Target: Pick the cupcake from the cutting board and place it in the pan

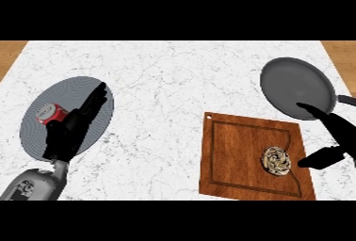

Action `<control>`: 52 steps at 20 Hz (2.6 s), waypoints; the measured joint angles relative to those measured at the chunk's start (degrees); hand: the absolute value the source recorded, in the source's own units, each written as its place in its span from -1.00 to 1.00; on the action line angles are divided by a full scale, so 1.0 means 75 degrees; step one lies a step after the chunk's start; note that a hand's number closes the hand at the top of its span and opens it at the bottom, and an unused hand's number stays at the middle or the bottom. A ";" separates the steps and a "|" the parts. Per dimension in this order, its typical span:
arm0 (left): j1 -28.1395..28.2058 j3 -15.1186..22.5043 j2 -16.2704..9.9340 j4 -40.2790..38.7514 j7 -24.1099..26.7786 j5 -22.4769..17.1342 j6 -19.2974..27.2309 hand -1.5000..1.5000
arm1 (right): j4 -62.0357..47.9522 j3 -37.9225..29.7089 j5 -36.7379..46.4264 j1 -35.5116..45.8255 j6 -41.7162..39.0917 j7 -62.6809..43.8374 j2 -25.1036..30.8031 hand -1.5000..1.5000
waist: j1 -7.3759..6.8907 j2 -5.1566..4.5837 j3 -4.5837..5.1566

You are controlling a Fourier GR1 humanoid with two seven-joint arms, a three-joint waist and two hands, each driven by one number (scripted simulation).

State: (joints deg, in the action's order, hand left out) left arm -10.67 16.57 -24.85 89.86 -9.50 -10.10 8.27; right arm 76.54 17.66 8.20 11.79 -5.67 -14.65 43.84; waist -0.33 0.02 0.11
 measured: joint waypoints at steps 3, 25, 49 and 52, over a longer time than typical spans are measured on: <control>-0.0042 -0.0003 0.0044 -0.0002 -0.0029 0.0004 -0.0045 0.00 | 0.0211 0.0353 -0.0023 0.0515 -0.1120 -0.0909 0.0324 -1.00 | -0.0061 -0.0003 0.0007; 0.0037 -0.0494 0.0371 0.0109 -0.0269 0.0361 -0.0421 0.00 | 0.0702 0.1427 -0.0635 0.1937 -0.4183 -0.5027 -0.1094 -1.00 | 0.0029 0.0007 -0.0011; 0.0176 -0.1201 0.0939 0.0079 -0.0229 0.0955 -0.1131 0.00 | 0.0530 0.1210 0.1618 0.0918 -0.4712 -0.3953 -0.1834 1.00 | 0.0025 0.0068 0.0067; 0.0143 -0.1230 0.1005 0.0088 -0.0257 0.1042 -0.1168 0.00 | 0.0497 0.1114 0.1758 0.0925 -0.4769 -0.3940 -0.1955 1.00 | 0.0035 0.0076 0.0083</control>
State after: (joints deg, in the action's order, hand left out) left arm -9.59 7.35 -17.32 90.52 -11.43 -2.29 -0.49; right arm 80.26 26.02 21.38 18.73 -41.44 -44.20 29.17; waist -0.07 0.59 0.73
